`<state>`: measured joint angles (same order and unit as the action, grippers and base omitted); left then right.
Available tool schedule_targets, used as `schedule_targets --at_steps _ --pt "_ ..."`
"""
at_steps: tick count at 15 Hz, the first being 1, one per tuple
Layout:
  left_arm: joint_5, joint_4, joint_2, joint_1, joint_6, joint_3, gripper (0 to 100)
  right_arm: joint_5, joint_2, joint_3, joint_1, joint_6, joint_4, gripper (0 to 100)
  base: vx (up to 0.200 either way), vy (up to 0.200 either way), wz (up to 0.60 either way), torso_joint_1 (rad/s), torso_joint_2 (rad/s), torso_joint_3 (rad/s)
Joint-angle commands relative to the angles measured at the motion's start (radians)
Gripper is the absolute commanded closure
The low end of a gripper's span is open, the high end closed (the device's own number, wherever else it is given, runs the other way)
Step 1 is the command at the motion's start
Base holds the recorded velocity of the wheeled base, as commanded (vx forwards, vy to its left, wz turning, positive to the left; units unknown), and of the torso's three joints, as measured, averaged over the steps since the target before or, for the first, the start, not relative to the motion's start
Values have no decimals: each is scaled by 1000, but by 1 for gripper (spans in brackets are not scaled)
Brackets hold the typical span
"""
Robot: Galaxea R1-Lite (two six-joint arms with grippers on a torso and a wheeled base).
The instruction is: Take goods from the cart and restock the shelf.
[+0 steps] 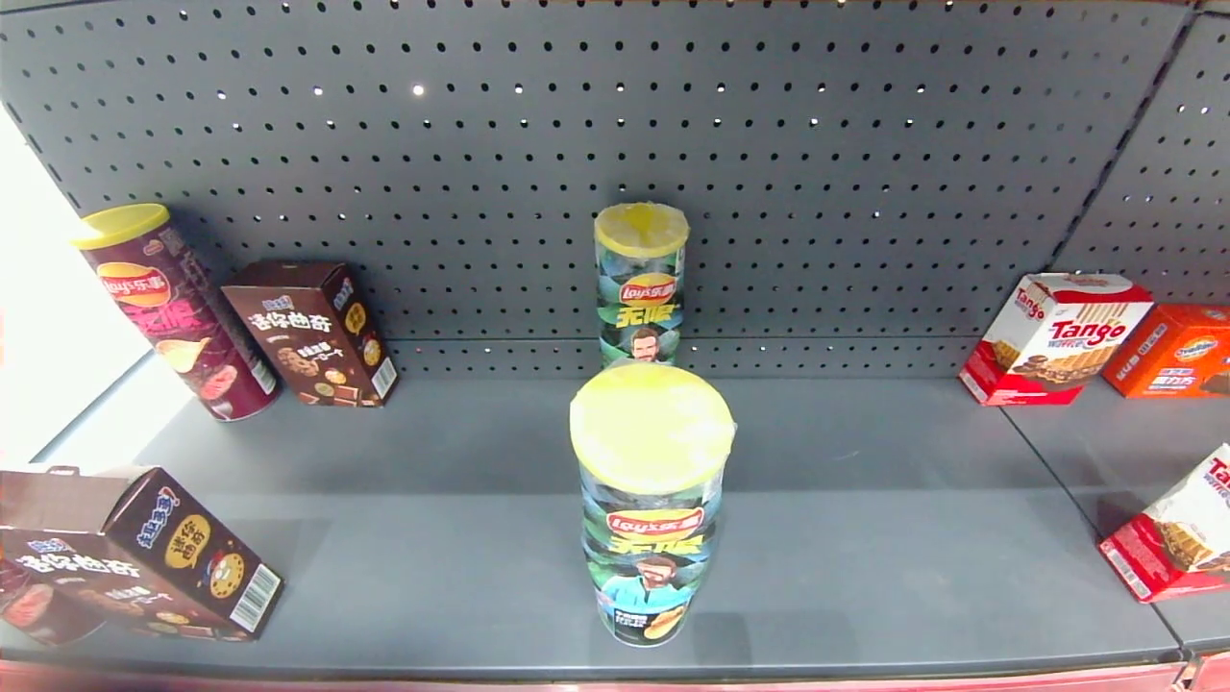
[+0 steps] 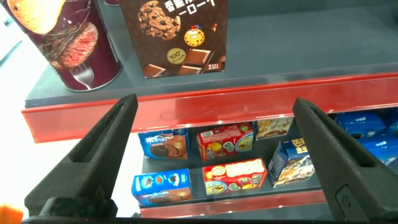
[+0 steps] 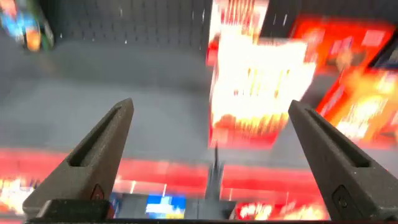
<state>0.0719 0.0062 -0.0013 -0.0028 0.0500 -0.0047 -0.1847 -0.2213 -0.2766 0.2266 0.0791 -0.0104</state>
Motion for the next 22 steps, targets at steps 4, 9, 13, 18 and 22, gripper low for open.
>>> schedule_targets --at_steps 4,9,13,18,22 --pt "-1 0 1 1 -1 2 0 39 120 277 2 -55 -56 0 0 0 0 0 0 0" --pt "-1 0 1 0 -2 2 0 179 120 275 0 -33 10 0 0 0 0 0 0 0" --pt "-4 -2 1 1 -9 2 0 163 120 277 0 -78 4 0 0 0 0 0 0 0" --pt "-3 -2 1 1 -4 2 0 165 120 275 -113 -81 7 0 0 0 0 0 0 0" --pt "-9 -3 1 1 -15 2 0 166 220 277 -225 -84 4 0 0 0 0 0 0 0"
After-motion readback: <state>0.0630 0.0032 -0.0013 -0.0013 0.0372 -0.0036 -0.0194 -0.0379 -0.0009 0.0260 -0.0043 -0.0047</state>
